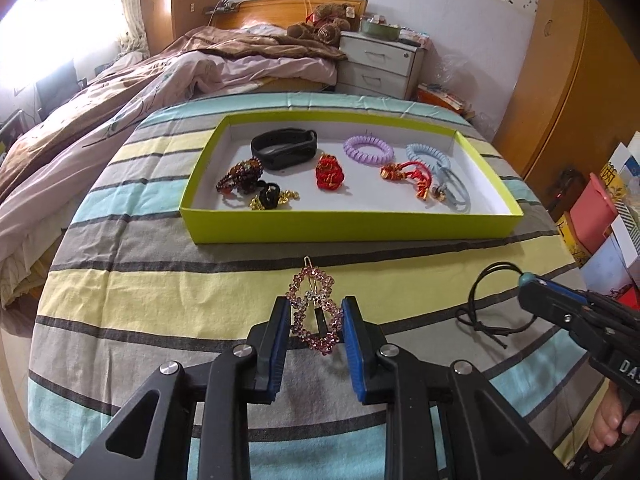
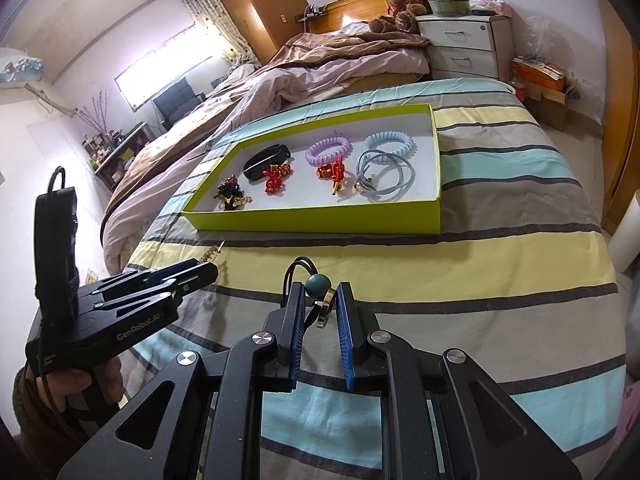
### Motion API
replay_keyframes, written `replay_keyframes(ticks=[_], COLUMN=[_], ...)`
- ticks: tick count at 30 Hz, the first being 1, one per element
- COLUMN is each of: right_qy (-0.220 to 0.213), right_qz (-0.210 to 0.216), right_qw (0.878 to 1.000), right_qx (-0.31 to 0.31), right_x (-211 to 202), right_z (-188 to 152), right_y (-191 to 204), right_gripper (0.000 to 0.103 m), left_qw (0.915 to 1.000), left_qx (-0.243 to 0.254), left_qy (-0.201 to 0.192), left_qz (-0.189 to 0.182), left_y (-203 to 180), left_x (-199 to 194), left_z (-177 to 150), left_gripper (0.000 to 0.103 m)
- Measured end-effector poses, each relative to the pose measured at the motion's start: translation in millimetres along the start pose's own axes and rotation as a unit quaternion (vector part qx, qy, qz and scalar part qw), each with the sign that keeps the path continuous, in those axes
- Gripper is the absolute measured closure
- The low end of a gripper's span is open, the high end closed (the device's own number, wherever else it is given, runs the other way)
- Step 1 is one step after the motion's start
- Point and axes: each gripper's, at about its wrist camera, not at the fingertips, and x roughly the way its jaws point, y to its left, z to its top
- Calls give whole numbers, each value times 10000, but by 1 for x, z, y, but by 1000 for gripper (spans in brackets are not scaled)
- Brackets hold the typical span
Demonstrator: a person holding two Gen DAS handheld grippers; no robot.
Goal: Organize jewelry
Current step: 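Carry the pink clip and black cord into the box with both tools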
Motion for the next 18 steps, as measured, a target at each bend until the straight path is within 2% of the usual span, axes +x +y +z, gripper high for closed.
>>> replay_keyframes(ticks=[9, 18], right_qy=[-109, -339], right_qz=[-1, -61], right_qw=[9999, 9994], right_qx=[52, -34], right_x=[-8, -16], right_z=[1, 23], right_y=[5, 12], right_gripper=[87, 87], left_qw=[9996, 9985], left_qx=[109, 285], left_qy=[-233, -433], left_qz=[-143, -184], left_y=[0, 4], left_x=[-19, -31], left_z=[2, 20], left_gripper=[77, 77])
